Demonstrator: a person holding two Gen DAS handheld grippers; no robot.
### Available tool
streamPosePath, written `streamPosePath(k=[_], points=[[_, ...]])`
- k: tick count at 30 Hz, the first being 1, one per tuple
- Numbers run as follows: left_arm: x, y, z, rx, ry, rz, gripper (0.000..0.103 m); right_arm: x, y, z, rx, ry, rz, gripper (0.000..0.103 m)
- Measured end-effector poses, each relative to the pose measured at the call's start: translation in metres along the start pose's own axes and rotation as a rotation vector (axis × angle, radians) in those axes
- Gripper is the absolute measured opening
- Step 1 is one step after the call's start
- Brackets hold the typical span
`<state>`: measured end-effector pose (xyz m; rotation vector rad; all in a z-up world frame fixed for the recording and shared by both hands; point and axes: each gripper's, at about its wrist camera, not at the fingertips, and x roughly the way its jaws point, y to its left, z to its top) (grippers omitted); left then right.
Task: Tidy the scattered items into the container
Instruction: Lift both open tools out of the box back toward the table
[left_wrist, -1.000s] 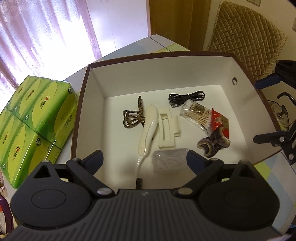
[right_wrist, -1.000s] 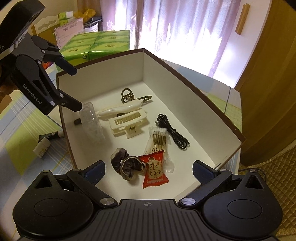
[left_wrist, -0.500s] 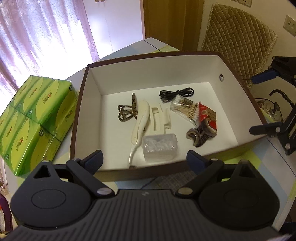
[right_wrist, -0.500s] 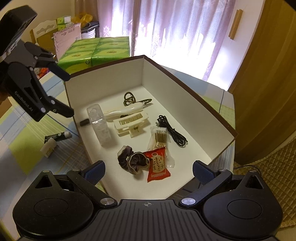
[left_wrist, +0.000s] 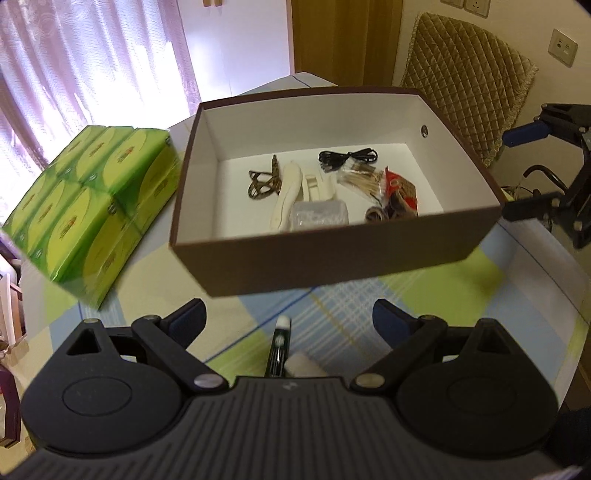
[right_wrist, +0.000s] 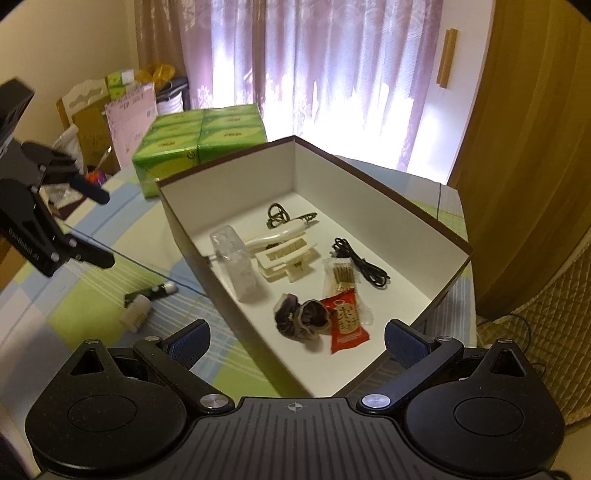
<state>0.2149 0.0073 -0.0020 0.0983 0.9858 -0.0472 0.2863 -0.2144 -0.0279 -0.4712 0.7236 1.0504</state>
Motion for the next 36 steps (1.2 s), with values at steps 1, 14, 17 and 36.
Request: streamPosePath(k=[1, 14, 17, 36], points=[[-0.003, 0.001, -0.004, -0.002, -0.002, 0.001, 0.095, -0.003, 0.003, -0.002, 0.009, -0.008, 0.003, 0.103], [-0.019, 0.013, -0.077, -0.131, 0.014, 0.036, 0.095, -0.003, 0.050, -0.039, 0.155, -0.012, 0.087, 0.103], [-0.012, 0.013, -0.093, -0.182, 0.050, 0.048, 0.095, 0.010, 0.061, -0.051, 0.194, 0.037, 0.092, 0.103], [0.012, 0.019, -0.147, -0.345, 0.174, 0.103, 0.095, 0.079, 0.112, -0.093, 0.276, 0.250, 0.092, 0.103]])
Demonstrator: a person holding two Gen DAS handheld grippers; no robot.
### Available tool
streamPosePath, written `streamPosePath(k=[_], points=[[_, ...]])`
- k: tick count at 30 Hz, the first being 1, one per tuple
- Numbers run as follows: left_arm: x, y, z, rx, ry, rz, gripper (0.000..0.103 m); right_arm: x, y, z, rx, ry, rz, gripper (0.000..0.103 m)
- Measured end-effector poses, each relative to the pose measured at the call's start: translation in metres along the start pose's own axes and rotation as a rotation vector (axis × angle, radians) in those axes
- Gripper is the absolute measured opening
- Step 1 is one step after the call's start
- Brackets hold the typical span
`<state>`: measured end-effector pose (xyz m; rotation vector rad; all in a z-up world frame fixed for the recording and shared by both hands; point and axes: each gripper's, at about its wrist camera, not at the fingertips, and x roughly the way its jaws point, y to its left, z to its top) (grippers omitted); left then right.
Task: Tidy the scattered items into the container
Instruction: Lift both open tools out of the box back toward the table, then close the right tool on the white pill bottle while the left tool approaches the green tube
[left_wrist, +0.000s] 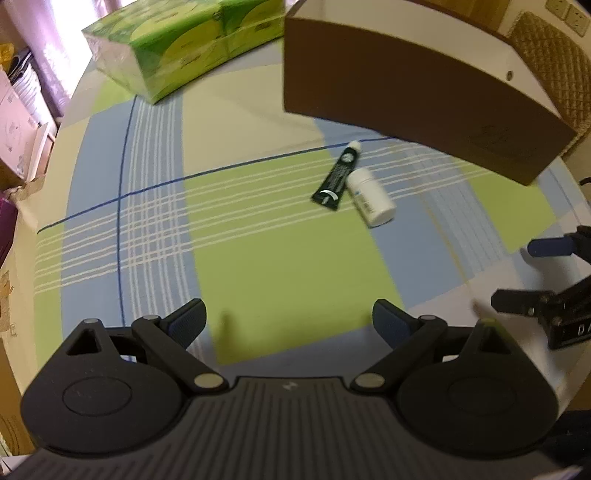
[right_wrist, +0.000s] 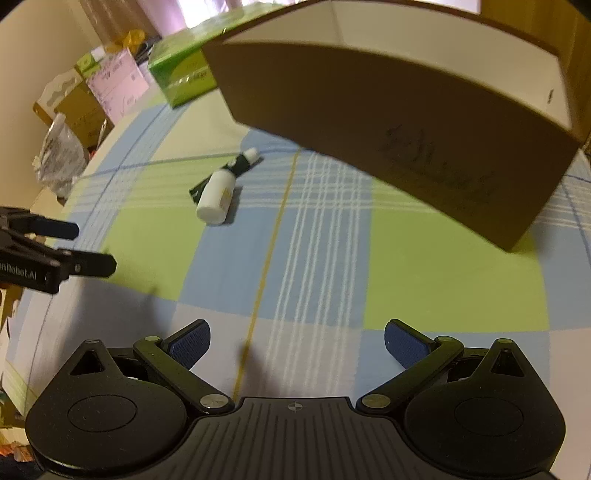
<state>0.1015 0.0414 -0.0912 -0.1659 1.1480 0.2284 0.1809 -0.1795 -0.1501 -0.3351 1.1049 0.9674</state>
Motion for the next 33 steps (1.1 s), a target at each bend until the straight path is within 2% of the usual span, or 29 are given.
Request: streamPosePath(k=[13, 23, 26, 29, 31, 33], points=[[0.031, 0.030, 0.007, -0.040, 0.052, 0.034, 0.095, 0.043, 0.041, 0.024, -0.141, -0.017, -0.021, 0.103], [0.054, 0.055, 0.028, -0.058, 0.070, 0.050, 0.095, 0.070, 0.068, 0.035, -0.232, -0.098, -0.065, 0.103], [0.059, 0.060, 0.032, -0.062, 0.072, 0.048, 0.097, 0.074, 0.071, 0.040, -0.246, -0.131, -0.062, 0.095], [0.063, 0.062, 0.038, -0.058, 0.068, 0.047, 0.098, 0.077, 0.073, 0.046, -0.238, -0.144, -0.068, 0.093], [0.065, 0.063, 0.042, -0.056, 0.064, 0.046, 0.098, 0.079, 0.074, 0.049, -0.244, -0.164, -0.076, 0.077], [0.068, 0.062, 0.048, -0.055, 0.060, 0.046, 0.098, 0.081, 0.075, 0.053, -0.246, -0.168, -0.072, 0.075]])
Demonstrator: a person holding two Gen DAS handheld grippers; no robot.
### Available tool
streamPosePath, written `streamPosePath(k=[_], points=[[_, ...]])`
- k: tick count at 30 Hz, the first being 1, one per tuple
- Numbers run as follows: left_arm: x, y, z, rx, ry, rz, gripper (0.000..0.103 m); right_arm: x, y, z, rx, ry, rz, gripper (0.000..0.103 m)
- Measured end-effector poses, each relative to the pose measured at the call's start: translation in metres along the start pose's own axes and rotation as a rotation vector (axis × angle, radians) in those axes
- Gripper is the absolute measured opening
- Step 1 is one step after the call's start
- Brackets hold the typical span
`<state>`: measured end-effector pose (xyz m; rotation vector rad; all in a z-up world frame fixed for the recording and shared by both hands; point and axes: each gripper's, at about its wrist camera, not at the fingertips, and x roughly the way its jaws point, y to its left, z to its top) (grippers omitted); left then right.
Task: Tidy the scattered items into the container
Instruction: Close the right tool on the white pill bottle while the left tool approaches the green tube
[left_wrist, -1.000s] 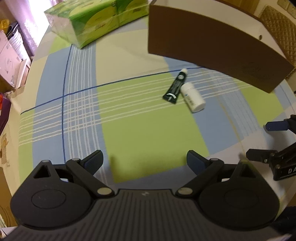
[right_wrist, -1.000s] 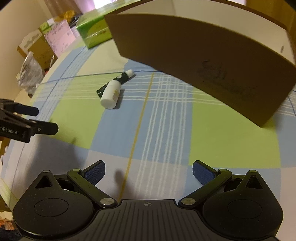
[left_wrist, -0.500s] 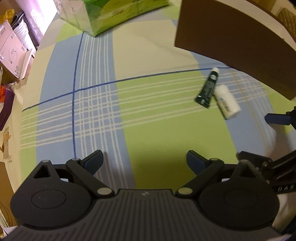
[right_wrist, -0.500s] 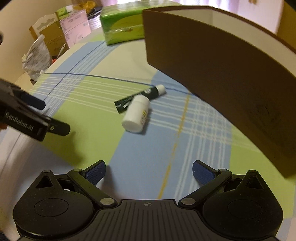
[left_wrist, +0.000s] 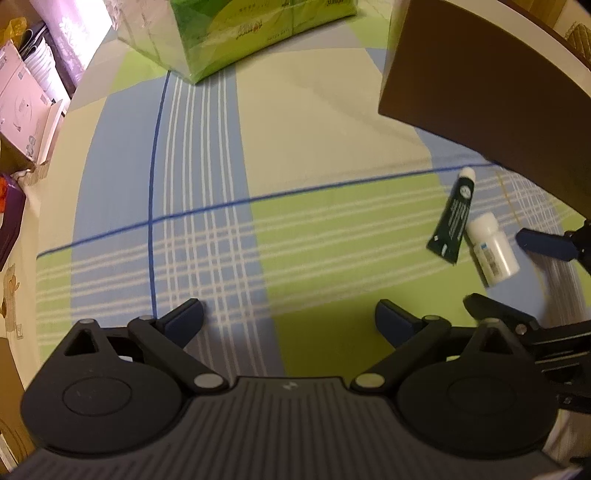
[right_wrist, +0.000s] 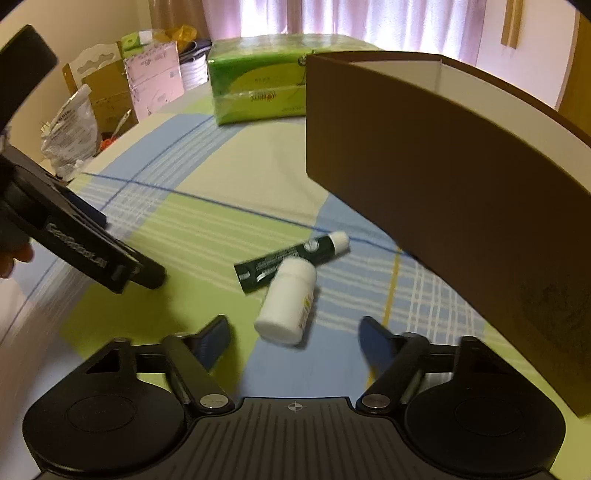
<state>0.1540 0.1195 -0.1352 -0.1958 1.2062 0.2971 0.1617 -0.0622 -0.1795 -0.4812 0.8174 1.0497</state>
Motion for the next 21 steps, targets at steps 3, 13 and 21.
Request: streamPosePath(k=[3, 13, 21], points=[[0.004, -0.003, 0.008, 0.007, -0.005, -0.002, 0.098, 0.002, 0.001, 0.003, -0.016, -0.017, 0.007, 0.054], [0.004, -0.014, 0.009, 0.032, -0.001, -0.013, 0.098, -0.008, -0.022, -0.004, 0.027, 0.000, -0.015, 0.029], [0.001, -0.022, 0.003, 0.049, 0.003, -0.019, 0.098, -0.029, -0.057, -0.023, 0.118, 0.008, -0.081, 0.029]])
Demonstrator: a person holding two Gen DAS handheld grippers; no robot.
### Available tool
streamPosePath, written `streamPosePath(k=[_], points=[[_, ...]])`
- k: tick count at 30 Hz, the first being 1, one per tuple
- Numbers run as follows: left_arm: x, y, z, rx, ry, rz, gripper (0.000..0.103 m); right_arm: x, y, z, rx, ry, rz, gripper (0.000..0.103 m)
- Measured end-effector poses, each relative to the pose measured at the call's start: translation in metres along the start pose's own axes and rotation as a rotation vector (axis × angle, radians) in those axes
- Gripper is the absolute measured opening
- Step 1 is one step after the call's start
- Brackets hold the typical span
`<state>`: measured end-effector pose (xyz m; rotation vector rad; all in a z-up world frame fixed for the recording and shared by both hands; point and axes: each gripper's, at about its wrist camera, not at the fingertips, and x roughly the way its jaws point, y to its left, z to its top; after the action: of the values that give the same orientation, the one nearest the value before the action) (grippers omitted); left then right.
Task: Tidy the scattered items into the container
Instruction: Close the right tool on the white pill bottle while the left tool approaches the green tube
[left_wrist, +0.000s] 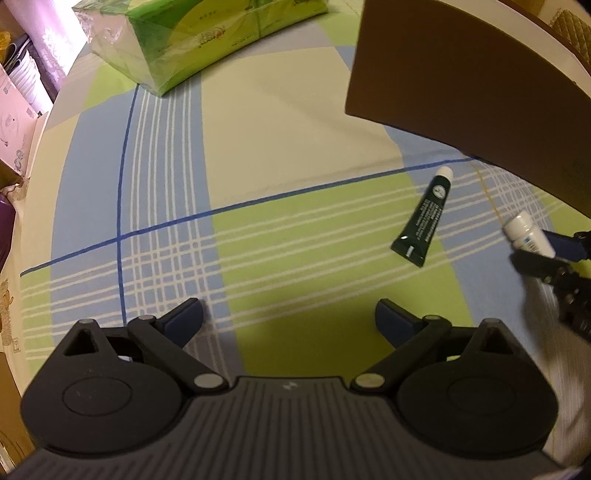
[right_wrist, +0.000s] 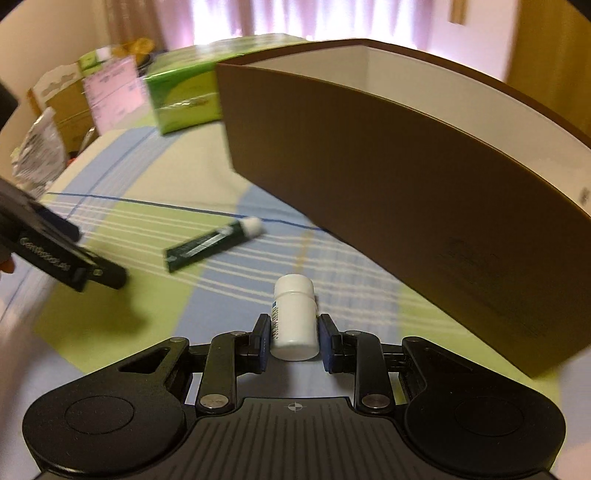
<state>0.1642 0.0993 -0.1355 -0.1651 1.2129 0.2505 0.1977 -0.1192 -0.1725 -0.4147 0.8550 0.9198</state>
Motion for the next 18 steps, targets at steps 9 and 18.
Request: streamPosePath(k=[9, 18], points=[[0.000, -0.026, -0.001, 0.079, -0.001, -0.036, 0.098, -0.029, -0.047, -0.026, 0.090, 0.006, -0.080, 0.029], [0.006, -0.068, 0.014, 0.244, -0.069, -0.104, 0.095, -0.043, -0.073, -0.036, 0.150, 0.007, -0.123, 0.029]])
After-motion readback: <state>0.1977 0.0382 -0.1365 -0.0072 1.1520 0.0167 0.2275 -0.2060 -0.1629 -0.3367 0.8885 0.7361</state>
